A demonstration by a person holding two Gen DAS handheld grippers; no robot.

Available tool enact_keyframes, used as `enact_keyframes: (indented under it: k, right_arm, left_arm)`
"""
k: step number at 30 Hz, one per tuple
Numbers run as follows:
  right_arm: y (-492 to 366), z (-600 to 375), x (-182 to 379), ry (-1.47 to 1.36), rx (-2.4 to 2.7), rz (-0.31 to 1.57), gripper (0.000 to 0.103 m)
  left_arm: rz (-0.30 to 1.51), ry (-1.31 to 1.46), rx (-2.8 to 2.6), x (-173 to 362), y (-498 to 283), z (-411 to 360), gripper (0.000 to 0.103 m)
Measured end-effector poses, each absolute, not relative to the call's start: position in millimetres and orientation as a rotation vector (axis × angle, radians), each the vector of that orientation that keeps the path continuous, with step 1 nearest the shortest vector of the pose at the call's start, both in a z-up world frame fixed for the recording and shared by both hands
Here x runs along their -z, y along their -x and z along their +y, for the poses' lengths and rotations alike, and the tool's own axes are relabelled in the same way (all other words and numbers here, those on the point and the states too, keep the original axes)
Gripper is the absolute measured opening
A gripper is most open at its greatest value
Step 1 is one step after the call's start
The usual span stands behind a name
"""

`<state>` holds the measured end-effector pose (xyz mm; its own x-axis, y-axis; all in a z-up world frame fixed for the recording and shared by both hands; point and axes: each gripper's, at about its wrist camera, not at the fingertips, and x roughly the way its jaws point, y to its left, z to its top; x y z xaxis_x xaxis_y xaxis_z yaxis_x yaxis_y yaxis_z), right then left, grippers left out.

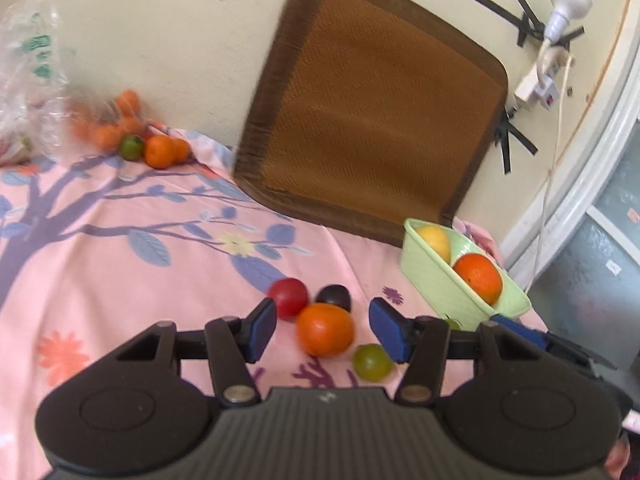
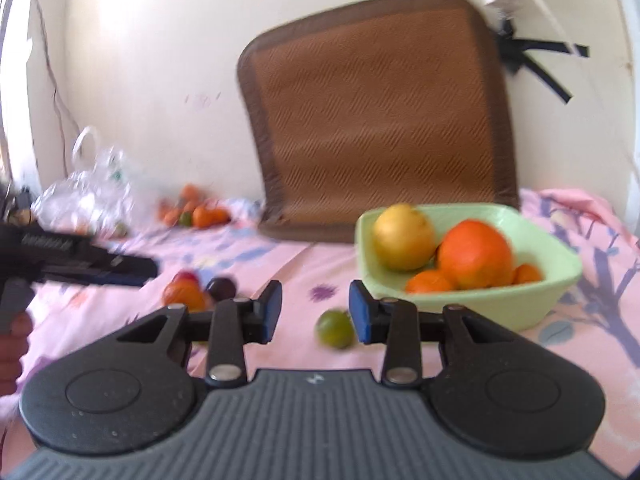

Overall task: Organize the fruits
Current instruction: 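Grasp a tangerine with the left tool while the right tool grasps a green lime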

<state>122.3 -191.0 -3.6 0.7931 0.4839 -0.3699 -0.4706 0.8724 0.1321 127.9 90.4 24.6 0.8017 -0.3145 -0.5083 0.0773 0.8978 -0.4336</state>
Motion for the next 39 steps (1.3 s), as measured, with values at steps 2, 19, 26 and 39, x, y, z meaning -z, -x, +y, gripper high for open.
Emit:
enact_keyframes:
  k: [2,19,26,39]
  right_arm:
    - [-117.2,-183.7,5.9,-0.004,-0.521,0.419,0.040]
    - [-164.3,-175.5,25.2,-0.098,-0.371,0.620,0.041]
    - [-135.7,-178.5,18.7,-0.066,-0.401,0.551,0.030]
    - [-64.7,-210.3,23.0,0.073,-0.314,0.468,0.030]
  left_arm:
    - [0.613,0.394,0.216,-23.2,-129.9,83.4,0.053]
    - [0.645,0.392,0.196,-6.7,-138.1,71.5,0.040]
    - [0.563,0.427,0.230,-27.8,-101.5,76.4,0.040]
    - [0.642,0.233,0.470,-22.8,-85.3,-21.8,0.040]
